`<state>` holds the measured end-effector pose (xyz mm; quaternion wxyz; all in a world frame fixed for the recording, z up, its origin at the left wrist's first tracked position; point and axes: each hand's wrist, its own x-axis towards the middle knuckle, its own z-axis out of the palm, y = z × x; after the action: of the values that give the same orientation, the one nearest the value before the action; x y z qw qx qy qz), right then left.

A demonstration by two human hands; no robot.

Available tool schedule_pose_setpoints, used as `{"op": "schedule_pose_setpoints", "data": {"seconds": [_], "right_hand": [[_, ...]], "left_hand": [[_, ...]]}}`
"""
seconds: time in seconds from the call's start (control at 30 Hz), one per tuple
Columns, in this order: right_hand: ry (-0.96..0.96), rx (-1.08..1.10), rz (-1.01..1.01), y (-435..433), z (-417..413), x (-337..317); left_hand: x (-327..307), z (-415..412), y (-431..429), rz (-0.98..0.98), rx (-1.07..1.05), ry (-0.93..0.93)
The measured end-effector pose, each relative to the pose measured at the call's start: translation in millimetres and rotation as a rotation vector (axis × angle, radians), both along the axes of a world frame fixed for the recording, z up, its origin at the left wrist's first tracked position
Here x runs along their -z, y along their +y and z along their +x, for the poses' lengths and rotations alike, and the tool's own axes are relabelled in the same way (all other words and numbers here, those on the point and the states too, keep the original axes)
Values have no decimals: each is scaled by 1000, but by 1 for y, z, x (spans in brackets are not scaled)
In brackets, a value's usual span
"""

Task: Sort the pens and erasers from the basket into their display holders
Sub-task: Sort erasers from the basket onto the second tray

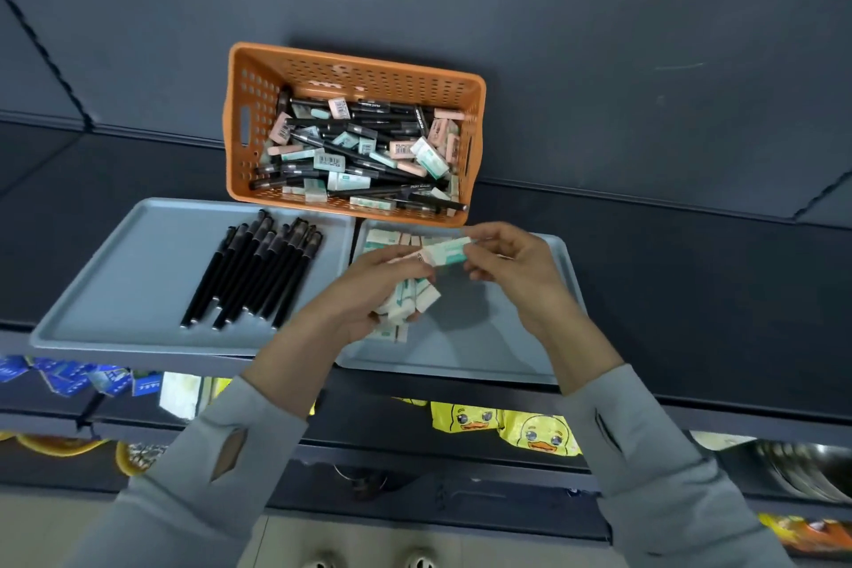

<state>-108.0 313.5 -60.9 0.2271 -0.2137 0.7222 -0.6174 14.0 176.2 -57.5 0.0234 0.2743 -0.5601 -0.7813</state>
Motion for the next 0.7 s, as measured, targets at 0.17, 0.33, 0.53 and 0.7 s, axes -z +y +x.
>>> {"op": "schedule_pose_setpoints", "data": {"seconds": [0.17, 0.33, 0.53, 0.7], "right_hand": [[-1, 6, 208, 1, 10, 14], [445, -24, 424, -11, 23, 28], [707, 17, 575, -20, 20, 30], [761, 32, 556, -21, 24, 27]], "left_hand": [[-3, 18, -32, 136, -189, 54], [0, 31, -41, 119, -189, 50], [3, 37, -36, 9, -81, 86], [9, 32, -31, -176, -13, 36]]}}
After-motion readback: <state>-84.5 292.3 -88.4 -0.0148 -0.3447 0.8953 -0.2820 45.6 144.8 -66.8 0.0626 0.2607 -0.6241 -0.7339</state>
